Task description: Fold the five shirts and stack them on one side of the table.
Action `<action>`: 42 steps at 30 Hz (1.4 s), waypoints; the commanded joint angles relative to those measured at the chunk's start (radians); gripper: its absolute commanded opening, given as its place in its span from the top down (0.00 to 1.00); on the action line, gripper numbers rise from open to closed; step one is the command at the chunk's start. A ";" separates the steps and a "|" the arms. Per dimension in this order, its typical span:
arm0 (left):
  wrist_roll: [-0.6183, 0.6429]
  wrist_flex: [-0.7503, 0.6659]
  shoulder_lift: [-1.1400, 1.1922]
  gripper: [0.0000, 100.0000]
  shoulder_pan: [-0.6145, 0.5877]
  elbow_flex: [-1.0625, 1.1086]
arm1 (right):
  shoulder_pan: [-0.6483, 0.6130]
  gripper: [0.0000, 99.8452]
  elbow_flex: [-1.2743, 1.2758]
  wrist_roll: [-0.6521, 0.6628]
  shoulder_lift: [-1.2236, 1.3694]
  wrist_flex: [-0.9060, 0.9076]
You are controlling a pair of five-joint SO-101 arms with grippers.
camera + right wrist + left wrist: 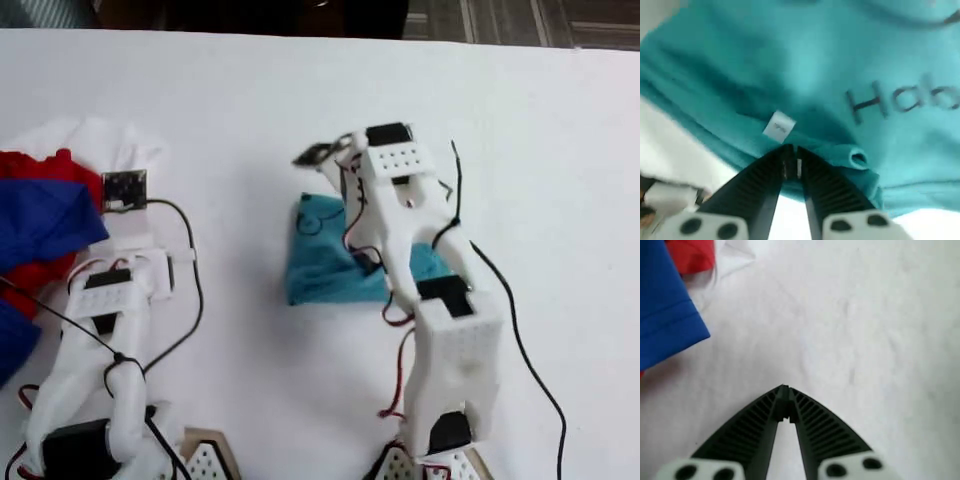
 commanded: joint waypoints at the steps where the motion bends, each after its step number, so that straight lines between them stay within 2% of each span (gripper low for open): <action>1: 0.003 -0.017 0.000 0.97 0.012 -0.016 | 0.025 0.98 0.146 0.038 -0.188 0.022; 7: 0.003 -0.017 0.000 0.97 0.012 -0.016 | 0.087 0.98 0.293 0.115 -0.390 0.021; 11: 0.003 -0.017 0.000 0.97 0.012 -0.016 | 0.094 0.98 0.258 0.152 -0.499 -0.002; 14: 0.003 -0.017 0.000 0.97 0.012 -0.018 | 0.053 0.98 0.241 0.052 -0.558 -0.102; 18: 0.003 -0.017 0.000 0.97 0.012 -0.018 | -0.058 0.98 0.393 -0.137 -0.556 -0.278; 22: 0.003 -0.017 0.000 0.97 0.012 -0.018 | -0.191 0.98 0.577 -0.160 -0.512 -0.447; 25: 0.003 -0.017 0.000 0.97 0.012 -0.018 | -0.225 0.98 0.641 -0.160 -0.466 -0.541; 30: 0.003 -0.017 0.000 0.97 0.012 -0.018 | -0.202 0.98 0.681 -0.152 -0.366 -0.567; 33: 0.003 -0.017 0.000 0.97 0.012 -0.018 | -0.147 0.98 0.698 -0.143 -0.317 -0.565; 35: 0.003 -0.017 0.000 0.97 0.012 -0.018 | -0.094 0.98 0.692 -0.092 -0.308 -0.565; 42: 0.003 -0.017 0.000 0.97 0.012 -0.018 | -0.022 0.98 0.605 -0.061 -0.460 -0.544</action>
